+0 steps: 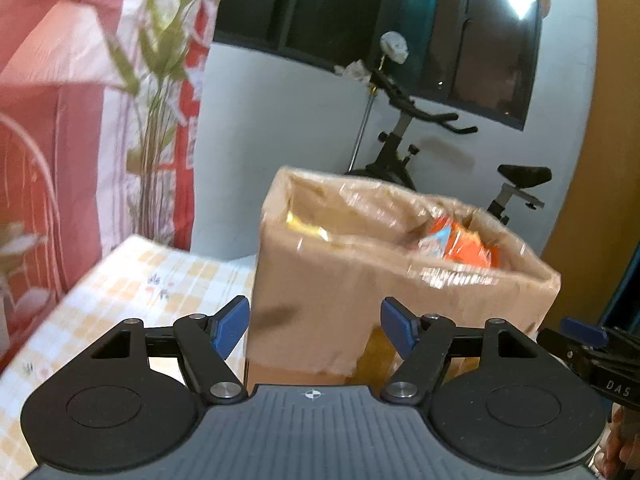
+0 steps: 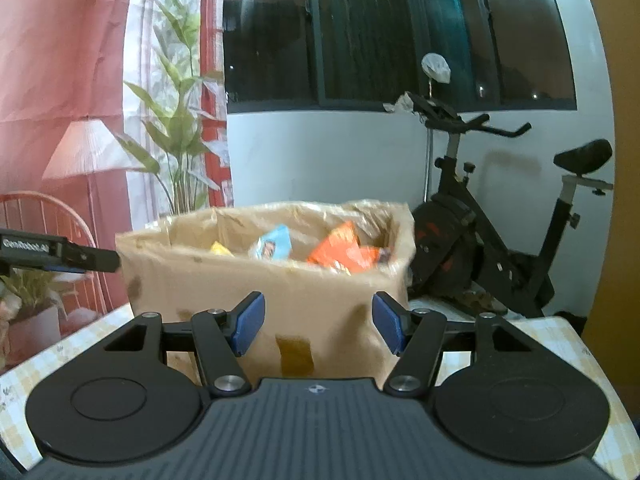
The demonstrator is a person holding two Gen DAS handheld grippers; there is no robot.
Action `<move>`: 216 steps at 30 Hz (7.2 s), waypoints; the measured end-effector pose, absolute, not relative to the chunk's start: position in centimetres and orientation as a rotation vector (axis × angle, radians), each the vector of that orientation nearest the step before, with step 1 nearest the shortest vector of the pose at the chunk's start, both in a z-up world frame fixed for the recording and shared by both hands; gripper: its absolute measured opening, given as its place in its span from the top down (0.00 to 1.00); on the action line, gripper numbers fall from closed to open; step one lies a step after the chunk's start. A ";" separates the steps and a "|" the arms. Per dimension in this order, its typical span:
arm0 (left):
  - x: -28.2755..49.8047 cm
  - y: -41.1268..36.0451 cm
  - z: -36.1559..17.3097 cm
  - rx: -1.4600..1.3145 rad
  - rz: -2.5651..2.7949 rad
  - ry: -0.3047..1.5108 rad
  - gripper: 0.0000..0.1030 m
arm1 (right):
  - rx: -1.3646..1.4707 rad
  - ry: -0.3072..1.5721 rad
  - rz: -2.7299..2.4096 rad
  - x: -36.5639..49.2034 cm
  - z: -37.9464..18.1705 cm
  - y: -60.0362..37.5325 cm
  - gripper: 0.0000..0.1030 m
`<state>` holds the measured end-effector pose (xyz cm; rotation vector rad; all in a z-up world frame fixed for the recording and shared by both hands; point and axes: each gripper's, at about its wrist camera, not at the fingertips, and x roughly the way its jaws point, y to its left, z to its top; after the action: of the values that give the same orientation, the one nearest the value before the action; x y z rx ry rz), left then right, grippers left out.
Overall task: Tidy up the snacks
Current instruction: 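Move both grippers back down toward the remaining snacks on the table, then grasp the yellow-red packet with the right gripper while the left gripper grasps the white cracker pack, then carry both packs over the paper bag and open both grippers to drop them, then move both grippers back toward the red packets on the table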
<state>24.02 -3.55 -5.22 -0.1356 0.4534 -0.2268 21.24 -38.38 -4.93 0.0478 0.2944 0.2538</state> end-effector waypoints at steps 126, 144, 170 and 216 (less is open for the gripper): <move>22.3 -3.4 -8.1 -0.007 -0.167 0.522 0.52 | 0.120 0.575 0.119 20.8 -15.2 -42.8 0.65; 29.2 -7.4 1.9 0.079 -0.199 0.257 0.51 | 0.064 0.212 0.263 27.5 -0.2 -39.0 0.65; 30.8 -6.4 -1.4 -0.031 -0.253 0.409 0.39 | 0.029 0.300 0.283 29.2 -2.0 -36.0 0.49; 22.2 -3.4 -14.3 -0.152 -0.184 0.790 0.42 | -0.018 0.659 0.320 18.9 -15.5 -36.3 0.45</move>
<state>22.20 -3.43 -14.28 -0.1517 0.7899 -0.1841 18.89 -36.34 -15.49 -0.0175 0.6585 0.3196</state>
